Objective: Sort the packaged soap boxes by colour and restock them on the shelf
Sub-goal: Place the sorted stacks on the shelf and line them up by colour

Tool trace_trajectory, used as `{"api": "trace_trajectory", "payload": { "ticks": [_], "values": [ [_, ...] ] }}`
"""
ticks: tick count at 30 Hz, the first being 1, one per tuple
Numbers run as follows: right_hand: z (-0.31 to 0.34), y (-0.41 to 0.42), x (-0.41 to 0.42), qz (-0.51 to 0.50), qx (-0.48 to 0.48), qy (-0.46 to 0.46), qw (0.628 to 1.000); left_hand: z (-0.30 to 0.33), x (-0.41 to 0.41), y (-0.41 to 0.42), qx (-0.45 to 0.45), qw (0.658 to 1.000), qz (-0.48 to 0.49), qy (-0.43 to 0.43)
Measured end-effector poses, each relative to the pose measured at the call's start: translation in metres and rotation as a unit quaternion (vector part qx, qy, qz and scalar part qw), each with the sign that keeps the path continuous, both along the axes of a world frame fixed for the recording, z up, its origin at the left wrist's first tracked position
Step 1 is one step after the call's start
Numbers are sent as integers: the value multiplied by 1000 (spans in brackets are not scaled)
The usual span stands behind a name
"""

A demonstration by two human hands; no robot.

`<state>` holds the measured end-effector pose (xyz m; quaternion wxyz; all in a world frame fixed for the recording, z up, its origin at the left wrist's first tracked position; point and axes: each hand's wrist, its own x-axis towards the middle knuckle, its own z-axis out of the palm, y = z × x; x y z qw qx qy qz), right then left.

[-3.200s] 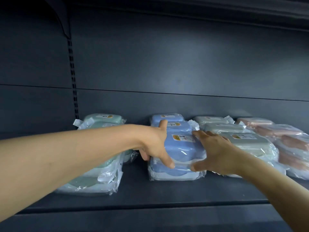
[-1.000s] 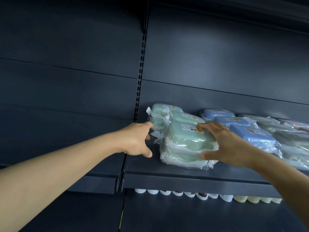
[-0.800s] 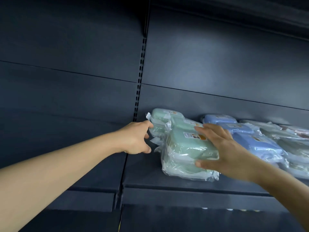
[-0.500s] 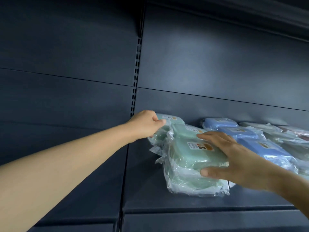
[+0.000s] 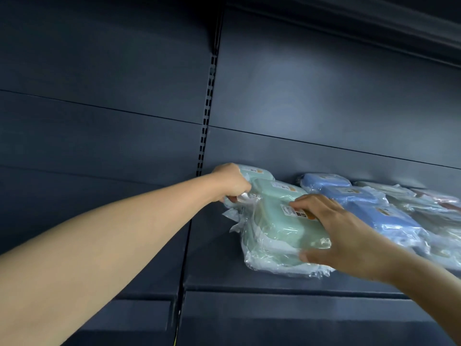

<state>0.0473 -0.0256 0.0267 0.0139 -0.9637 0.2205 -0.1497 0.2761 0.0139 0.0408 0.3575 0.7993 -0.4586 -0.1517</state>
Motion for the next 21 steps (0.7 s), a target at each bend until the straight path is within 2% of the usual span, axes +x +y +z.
{"api": "trace_trajectory", "payload": {
  "ticks": [4,7,10,18,21],
  "values": [
    [0,2,-10,0,7,-7,1000,-4,4,17,10,999,32,-8],
    [-1,3,-8,2,13,-11,1000,-9,10,30,-7,999,27,42],
    [-4,6,-7,-5,19,-22,1000,-9,12,42,-10,996,-7,86],
    [1,13,1,-46,21,-31,998,-2,16,19,-15,989,-111,101],
    [2,14,5,-77,32,-23,996,1,30,8,26,978,-182,97]
  ]
}}
